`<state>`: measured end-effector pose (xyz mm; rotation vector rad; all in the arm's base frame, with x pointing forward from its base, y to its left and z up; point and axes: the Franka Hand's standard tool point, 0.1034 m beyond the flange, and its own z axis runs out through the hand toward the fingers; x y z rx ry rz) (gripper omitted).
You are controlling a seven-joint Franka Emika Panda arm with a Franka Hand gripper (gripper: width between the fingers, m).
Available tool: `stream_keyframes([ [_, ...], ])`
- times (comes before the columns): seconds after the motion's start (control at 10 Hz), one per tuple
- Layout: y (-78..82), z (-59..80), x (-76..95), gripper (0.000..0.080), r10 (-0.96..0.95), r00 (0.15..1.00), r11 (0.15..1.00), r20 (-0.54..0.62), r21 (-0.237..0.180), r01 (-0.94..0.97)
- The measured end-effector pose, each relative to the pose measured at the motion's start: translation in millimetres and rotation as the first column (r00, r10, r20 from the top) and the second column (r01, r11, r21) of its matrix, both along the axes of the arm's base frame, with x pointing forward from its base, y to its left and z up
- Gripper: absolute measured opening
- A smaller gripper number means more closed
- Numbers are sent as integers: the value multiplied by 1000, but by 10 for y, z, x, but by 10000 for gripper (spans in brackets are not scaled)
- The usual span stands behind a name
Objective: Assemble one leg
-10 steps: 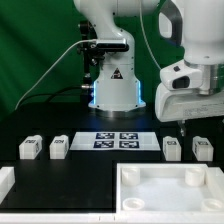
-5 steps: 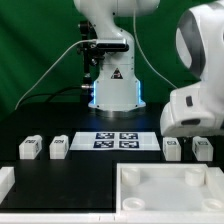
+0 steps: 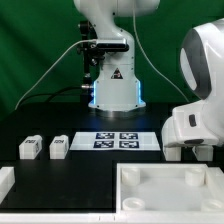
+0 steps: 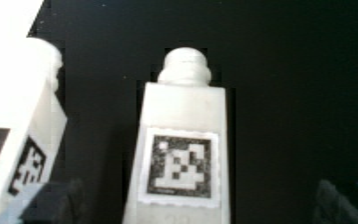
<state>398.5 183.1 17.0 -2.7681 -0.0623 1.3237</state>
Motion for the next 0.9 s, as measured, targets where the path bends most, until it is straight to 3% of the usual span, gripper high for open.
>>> stream_keyframes([
  [0.3,24,-80,-140,649,13,1000,1000,-9,-2,-13],
  [0.5,25,-77,-129,645,12,1000,1000,-7,-2,-12],
  [0.7,25,-77,-129,289,12,1000,1000,-7,-2,-12],
  [0.9,25,-77,-129,290,12,1000,1000,-7,-2,-12],
])
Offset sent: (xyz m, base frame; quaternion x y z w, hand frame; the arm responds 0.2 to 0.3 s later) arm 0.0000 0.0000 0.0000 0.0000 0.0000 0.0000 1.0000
